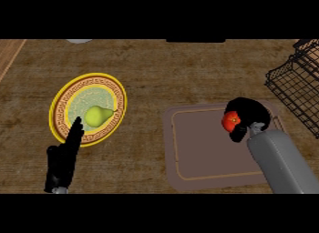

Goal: Pick the tomato from the tray and place it in the tiered basket

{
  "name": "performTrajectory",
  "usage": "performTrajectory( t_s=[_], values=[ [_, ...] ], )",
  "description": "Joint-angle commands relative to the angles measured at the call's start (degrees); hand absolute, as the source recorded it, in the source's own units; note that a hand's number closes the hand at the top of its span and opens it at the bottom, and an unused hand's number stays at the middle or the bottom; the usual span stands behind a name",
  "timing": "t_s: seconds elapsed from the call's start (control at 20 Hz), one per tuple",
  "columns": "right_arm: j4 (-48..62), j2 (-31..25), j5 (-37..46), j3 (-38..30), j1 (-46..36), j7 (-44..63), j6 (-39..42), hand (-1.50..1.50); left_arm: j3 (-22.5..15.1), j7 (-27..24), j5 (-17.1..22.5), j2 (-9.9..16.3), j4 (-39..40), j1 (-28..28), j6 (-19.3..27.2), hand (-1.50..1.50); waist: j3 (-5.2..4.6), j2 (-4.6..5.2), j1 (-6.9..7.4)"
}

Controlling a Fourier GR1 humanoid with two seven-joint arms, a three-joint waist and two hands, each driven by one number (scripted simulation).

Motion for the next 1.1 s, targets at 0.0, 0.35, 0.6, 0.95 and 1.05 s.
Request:
performTrajectory(
  t_s=[0.0,0.35,0.6,0.95,1.05],
  values=[
    [4.5,1.7,4.6,4.0,-0.6,-4.2,-4.2,1.5,-1.1,0.4,-1.1,-1.0,-1.1,1.2,0.4,0.0,0.31,0.4,0.32],
    [0.4,-1.6,6.5,-0.8,1.6,-3.3,-10.6,1.5,0.9,1.7,-1.5,-1.6,1.1,-2.9,1.8,0.0,0.3,0.29,-0.48],
    [-1.1,-11.2,0.0,-17.7,14.6,2.9,-17.8,1.5,2.4,-0.8,-0.4,-1.9,0.5,2.5,3.0,0.0,0.34,-0.62,-6.73],
    [-19.2,-14.3,-12.4,-32.9,22.2,2.5,-21.0,1.5,2.8,-0.8,0.3,-0.5,0.1,3.2,1.2,0.0,0.14,-0.83,-5.29],
    [-27.8,-14.0,-14.3,-34.9,21.2,7.5,-19.5,1.5,3.3,-1.1,0.6,0.7,-0.3,4.8,0.5,0.0,0.0,-1.13,-5.0]
  ],
)
